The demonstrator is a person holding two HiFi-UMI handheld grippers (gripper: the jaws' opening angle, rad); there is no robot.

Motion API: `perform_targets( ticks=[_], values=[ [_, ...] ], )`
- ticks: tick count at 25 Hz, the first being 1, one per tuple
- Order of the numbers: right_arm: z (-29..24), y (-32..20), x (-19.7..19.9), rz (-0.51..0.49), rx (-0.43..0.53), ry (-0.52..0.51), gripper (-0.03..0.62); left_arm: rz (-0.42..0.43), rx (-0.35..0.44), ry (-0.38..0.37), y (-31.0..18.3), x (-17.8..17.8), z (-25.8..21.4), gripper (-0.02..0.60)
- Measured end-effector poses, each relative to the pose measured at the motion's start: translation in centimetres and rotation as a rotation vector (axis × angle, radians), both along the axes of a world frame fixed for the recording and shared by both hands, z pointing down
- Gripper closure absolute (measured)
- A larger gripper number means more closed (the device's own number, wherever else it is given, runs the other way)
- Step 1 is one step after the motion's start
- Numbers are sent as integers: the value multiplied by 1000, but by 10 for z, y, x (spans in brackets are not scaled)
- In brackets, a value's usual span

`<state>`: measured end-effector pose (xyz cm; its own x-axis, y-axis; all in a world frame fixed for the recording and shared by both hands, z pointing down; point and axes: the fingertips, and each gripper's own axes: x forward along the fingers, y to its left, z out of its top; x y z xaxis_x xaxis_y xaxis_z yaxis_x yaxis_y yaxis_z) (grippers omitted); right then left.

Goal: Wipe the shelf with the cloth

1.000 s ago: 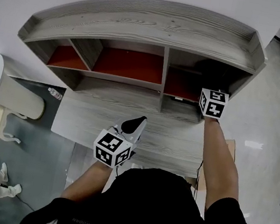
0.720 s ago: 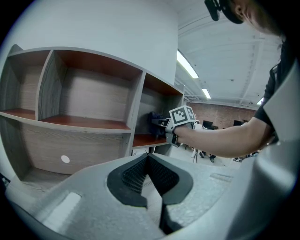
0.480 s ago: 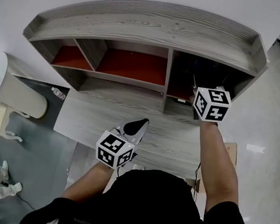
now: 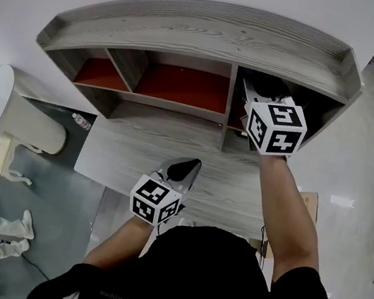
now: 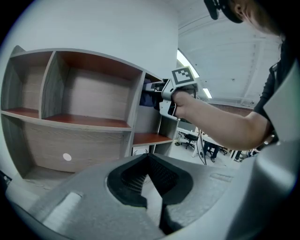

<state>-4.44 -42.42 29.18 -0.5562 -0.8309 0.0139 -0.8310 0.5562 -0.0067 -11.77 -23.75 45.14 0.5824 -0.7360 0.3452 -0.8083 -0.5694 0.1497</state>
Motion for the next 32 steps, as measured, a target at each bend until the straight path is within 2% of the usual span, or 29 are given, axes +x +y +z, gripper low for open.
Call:
perform_targets(
  ticks=[5,12,32],
  values=[
    [-8,5,-7,4,50,57,497,0,-3,0,2,0,1,574],
    [-4,4,-7,5,57,60,497,8,3,0,1,1,-1,574],
    [101,1,-7,31,-105,97,497,6,-12,7,-3,0,6,574]
  ],
)
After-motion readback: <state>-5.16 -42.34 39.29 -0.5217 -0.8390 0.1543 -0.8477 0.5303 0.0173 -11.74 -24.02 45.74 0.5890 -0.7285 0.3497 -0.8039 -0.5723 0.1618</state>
